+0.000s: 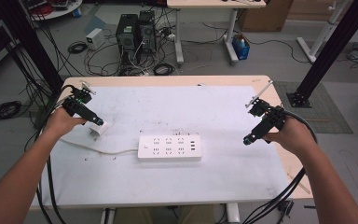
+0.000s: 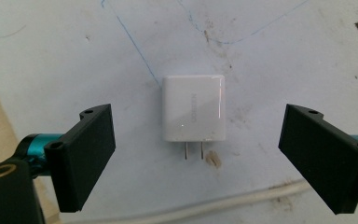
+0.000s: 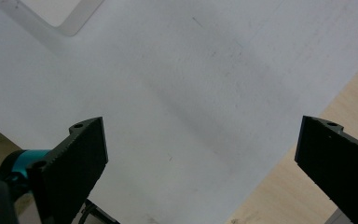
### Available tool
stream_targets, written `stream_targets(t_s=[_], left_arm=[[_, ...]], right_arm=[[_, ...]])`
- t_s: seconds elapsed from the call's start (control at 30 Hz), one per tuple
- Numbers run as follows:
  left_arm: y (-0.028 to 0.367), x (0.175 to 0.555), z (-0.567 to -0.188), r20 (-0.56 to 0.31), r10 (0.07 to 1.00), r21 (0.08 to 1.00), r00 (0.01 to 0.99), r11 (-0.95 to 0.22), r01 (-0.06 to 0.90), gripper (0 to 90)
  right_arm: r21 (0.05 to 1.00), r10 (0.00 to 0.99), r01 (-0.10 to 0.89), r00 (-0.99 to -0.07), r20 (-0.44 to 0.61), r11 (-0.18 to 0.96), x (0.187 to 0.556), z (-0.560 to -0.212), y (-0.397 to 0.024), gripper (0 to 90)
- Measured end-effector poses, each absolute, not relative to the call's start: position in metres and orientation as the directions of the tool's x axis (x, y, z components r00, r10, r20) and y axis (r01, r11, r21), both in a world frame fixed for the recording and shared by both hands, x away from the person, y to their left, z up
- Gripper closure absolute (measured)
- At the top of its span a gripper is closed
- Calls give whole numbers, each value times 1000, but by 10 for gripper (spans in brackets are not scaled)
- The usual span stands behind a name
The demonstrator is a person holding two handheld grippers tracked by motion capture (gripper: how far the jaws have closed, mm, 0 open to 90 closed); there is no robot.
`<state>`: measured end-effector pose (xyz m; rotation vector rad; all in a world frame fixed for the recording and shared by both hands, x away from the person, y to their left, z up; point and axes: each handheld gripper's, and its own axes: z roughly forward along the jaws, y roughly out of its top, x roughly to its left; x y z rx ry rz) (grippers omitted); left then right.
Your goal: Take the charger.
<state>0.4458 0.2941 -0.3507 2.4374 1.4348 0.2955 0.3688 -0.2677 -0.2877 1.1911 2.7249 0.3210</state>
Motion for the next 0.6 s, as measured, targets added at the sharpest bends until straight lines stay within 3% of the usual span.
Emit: stream_targets(t_s=[0.6], left_arm=[[305, 453, -395, -8, 876, 370, 482, -445, 815, 108]], right_arm=[[228, 732, 706, -679, -50, 670, 371, -291, -263, 17]])
